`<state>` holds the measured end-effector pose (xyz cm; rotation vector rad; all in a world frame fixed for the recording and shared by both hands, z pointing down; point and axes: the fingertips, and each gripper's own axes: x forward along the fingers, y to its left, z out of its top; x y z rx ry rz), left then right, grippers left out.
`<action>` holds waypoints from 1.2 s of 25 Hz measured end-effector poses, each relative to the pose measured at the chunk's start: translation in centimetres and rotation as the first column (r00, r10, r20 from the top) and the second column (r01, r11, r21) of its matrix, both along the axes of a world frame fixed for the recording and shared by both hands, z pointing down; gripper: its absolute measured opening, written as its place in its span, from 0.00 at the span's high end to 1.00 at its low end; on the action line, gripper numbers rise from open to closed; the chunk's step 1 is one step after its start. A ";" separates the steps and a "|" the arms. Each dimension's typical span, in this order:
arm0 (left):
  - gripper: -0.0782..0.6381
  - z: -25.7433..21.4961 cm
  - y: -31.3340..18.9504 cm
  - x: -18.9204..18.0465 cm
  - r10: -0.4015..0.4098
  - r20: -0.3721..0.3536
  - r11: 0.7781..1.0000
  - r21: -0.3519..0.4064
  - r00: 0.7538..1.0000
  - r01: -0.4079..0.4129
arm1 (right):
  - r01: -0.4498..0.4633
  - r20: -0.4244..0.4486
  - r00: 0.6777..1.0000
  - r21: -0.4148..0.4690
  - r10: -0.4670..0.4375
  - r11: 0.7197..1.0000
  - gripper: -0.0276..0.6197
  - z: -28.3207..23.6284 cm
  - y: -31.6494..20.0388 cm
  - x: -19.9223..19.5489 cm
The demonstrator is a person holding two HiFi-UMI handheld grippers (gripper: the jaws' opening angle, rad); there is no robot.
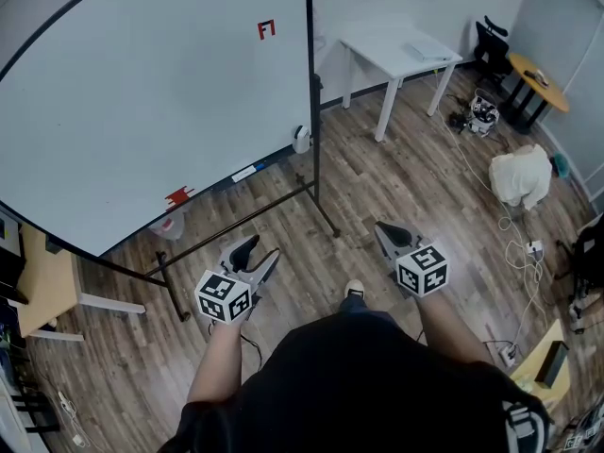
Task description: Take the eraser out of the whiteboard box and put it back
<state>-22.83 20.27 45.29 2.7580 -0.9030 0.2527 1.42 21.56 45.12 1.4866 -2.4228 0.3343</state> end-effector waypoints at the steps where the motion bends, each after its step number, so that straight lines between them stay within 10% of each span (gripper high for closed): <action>1: 0.55 0.0 -0.1 0.1 0.001 0.001 1.000 0.000 1.000 -0.001 | 0.000 0.002 1.000 -0.001 0.000 1.000 0.96 0.1 -0.1 0.0; 30: 0.55 3.3 -6.5 3.9 -0.014 0.069 0.997 -0.070 0.998 0.019 | 0.066 0.013 0.998 -0.066 -0.065 0.996 0.96 3.0 -8.6 2.3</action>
